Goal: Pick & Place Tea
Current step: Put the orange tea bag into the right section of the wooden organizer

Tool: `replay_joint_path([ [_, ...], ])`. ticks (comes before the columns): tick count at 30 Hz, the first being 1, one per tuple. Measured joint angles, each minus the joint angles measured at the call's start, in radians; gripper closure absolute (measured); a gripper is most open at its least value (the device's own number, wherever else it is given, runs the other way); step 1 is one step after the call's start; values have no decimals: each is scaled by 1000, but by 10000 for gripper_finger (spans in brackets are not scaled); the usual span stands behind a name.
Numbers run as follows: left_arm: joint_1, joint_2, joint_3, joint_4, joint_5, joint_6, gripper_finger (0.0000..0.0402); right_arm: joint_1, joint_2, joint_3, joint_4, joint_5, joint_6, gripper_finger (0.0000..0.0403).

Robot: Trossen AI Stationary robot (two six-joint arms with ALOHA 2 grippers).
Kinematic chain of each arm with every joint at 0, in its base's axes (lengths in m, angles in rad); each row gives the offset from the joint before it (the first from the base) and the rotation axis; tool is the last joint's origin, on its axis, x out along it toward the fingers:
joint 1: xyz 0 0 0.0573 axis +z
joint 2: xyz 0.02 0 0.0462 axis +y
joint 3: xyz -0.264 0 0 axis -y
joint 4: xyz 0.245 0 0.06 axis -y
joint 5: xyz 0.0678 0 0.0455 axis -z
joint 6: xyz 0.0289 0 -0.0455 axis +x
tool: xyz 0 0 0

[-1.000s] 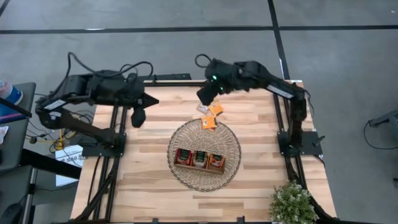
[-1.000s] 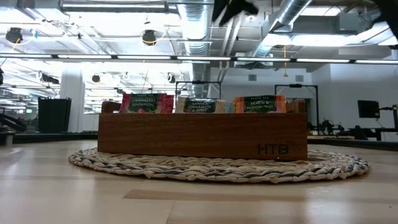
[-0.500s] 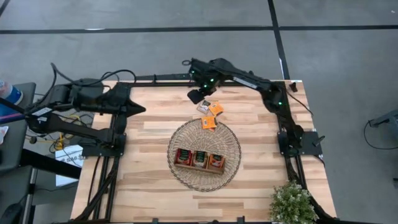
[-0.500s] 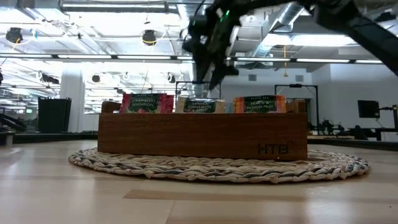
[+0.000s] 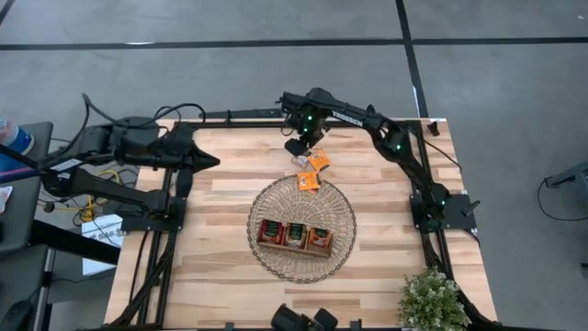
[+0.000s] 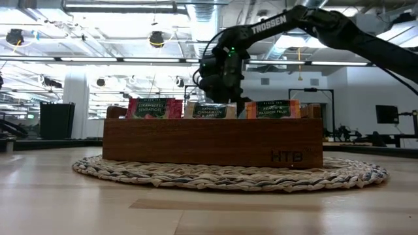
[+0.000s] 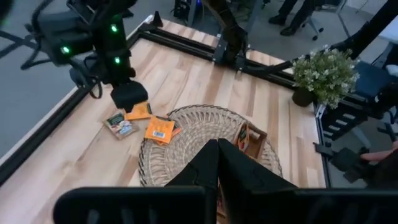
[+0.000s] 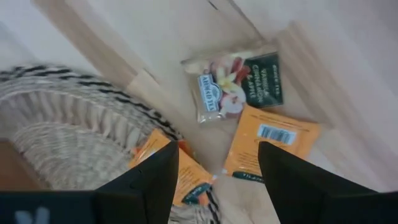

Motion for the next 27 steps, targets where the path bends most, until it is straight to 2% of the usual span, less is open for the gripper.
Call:
replay_joint_path([
  [3,0,40,0,3,-2,0,401,-12,-3,2,16,-44,-56,184],
  [6,0,89,0,-4,-37,0,401,0,-34,0,1,-36,-120,183],
  [9,1,115,0,-13,-154,0,402,21,-96,0,-11,-33,-157,185],
  [11,16,122,0,-10,-236,-14,401,41,-142,0,-4,-2,-164,188],
  [14,110,130,0,4,-256,-116,391,75,-229,0,4,75,-157,192],
  [16,194,144,0,24,-218,-173,379,97,-291,1,11,117,-129,193],
  [20,335,197,0,97,-8,-169,335,144,-401,2,41,155,-65,195],
  [24,431,293,0,172,162,-168,275,198,-491,2,51,216,-12,192],
  [27,487,386,0,206,238,-176,234,240,-540,2,47,268,8,190],
])
